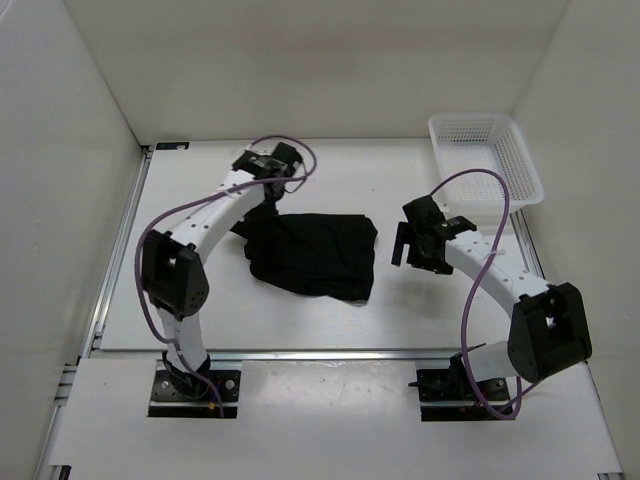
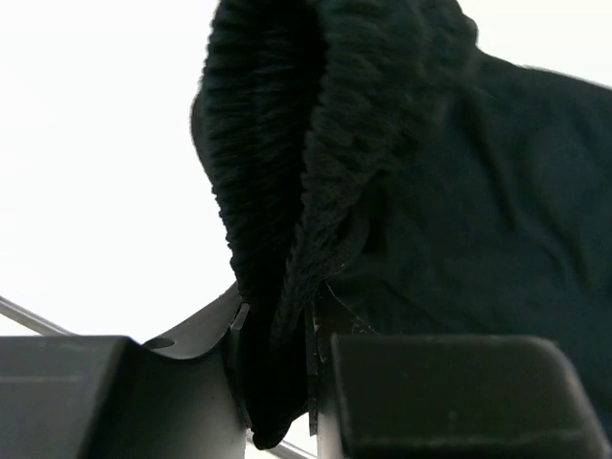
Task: Fold and stack the shorts
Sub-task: Fold the shorts
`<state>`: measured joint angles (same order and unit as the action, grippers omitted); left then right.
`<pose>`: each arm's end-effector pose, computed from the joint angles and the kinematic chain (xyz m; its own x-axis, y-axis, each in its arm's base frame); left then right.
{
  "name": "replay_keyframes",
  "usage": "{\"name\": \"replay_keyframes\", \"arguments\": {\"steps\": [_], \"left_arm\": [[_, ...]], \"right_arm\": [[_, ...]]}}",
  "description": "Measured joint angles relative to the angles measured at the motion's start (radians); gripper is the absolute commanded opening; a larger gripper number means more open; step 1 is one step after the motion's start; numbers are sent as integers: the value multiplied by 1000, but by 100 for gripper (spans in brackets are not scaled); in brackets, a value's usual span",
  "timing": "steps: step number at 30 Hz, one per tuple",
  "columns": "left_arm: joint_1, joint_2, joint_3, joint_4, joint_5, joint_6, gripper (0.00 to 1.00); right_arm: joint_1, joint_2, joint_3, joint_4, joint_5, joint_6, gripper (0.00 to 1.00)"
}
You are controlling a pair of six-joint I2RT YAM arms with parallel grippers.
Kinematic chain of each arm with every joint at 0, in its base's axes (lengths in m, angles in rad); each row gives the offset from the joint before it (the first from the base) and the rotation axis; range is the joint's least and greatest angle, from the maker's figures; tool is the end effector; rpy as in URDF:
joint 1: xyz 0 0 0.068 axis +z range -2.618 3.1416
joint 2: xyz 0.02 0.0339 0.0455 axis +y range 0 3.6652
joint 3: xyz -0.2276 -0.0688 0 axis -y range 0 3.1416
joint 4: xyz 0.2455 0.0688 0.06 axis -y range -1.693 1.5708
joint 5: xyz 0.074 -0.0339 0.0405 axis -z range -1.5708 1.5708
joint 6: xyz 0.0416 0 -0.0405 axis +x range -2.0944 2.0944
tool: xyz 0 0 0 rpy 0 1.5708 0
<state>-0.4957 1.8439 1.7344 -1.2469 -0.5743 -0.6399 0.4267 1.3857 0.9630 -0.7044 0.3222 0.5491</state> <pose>0.3232 -0.1490 0.2590 -0.8672 -0.1010 -0.4876 -0.2744 0.9140 0.2988 0.2561 0.1020 0.1887 -0.8416 0.1612 -0.5154 0.1998 0.9796 -0.0199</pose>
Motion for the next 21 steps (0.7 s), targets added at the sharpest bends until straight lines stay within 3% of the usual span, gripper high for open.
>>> {"name": "replay_keyframes", "arguments": {"steps": [12,21], "left_arm": [[-439,196,336,-90,-5,-65,10],[-495,292,459,-100,37,-61,10]], "right_arm": [[-26,-58,-13,-6,39,-2,99],[-40,-311,-119,-59,48,29,98]]}}
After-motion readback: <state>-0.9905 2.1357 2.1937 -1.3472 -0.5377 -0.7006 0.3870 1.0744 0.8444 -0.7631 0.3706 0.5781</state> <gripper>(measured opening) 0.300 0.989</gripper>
